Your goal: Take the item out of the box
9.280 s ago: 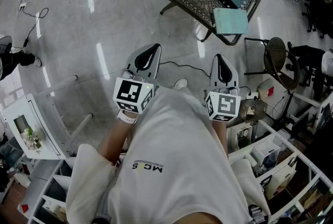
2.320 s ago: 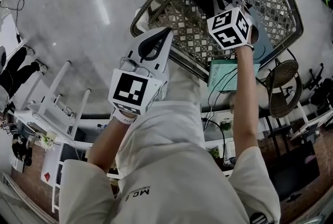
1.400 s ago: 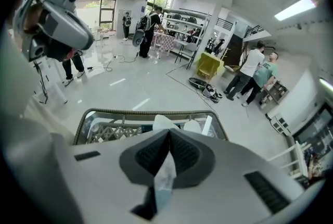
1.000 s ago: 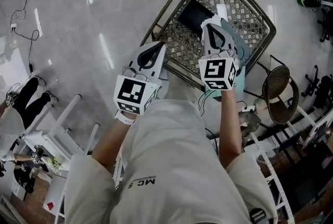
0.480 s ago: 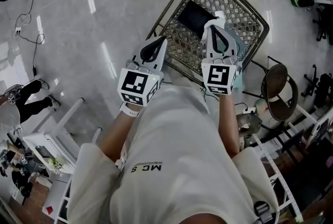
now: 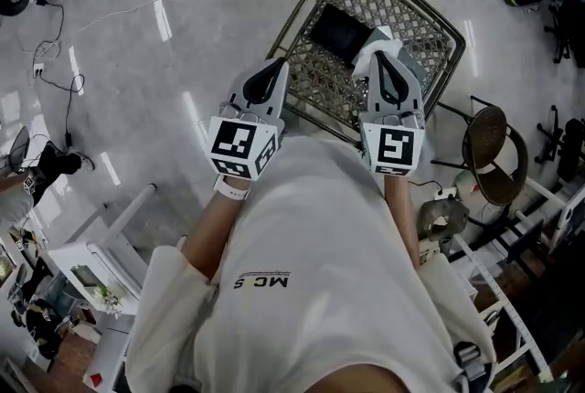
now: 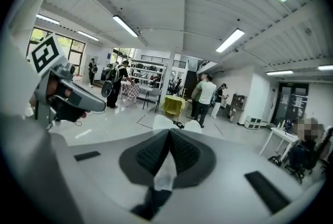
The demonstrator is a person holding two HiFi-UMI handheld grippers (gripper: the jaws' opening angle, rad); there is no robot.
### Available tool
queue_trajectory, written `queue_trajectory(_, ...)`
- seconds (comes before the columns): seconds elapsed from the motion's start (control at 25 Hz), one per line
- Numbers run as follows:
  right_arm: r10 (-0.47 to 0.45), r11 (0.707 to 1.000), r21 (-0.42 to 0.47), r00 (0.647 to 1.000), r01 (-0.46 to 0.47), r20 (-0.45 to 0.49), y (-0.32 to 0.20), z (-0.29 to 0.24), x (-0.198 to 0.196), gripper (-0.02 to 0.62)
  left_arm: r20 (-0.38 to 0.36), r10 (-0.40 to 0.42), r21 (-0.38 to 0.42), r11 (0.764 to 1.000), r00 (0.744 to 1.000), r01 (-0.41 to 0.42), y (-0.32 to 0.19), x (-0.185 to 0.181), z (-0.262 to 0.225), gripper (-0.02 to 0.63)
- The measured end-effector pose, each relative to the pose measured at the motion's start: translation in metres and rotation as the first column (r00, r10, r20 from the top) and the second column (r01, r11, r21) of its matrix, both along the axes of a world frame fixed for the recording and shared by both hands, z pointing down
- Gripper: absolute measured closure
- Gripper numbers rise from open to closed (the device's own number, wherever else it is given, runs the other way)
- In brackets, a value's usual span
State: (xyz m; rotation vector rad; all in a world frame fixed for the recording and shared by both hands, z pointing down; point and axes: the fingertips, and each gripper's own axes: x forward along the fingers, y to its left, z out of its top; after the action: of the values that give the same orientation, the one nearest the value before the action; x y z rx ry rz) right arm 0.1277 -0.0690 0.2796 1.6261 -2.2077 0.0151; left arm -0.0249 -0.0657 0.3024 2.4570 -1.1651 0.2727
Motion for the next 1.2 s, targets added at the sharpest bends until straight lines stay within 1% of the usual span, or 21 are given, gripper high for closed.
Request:
queue_trajectory(0.12,0.003,1.0,0.023,0.999,-0.004,0.046,0.006,-0.01,-0.002,0.577,-0.016,0.003,0.009,1.0,1.0,-0.003,-0.001,0.005,-0.006,0.582)
queue_trajectory(0.24,0.001,0.999,0.05,0.998,-0.004,0.06,0.012,-0.018,-0.003,0.577,-0.026,0.011,0.023,1.0,1.0,-0.01,-0.001,0.009,-0.012,0.582)
queue_trajectory(0.44,0.022,0.998,0.055,0.997,-0.027,0.08,0.012,-0.018,-0.001,0.577,-0.027,0.021,0.04,0.999,0.999,-0.02,-0.008,0.008,-0.016,0.581)
queue_trajectory(0.72,0.034,0.997,0.061,0.992,-0.041,0.122,0.013,-0.024,0.001,0.577,-0.028,0.02,0.047,0.999,0.999,-0.018,-0.004,0.005,-0.021,0.581)
queue_trajectory(1.2,0.02,0.998,0.059,0.993,-0.027,0.117,0.013,-0.026,0.004,0.578,-0.021,0.032,0.041,0.999,0.999,-0.031,0.004,0.006,-0.02,0.583)
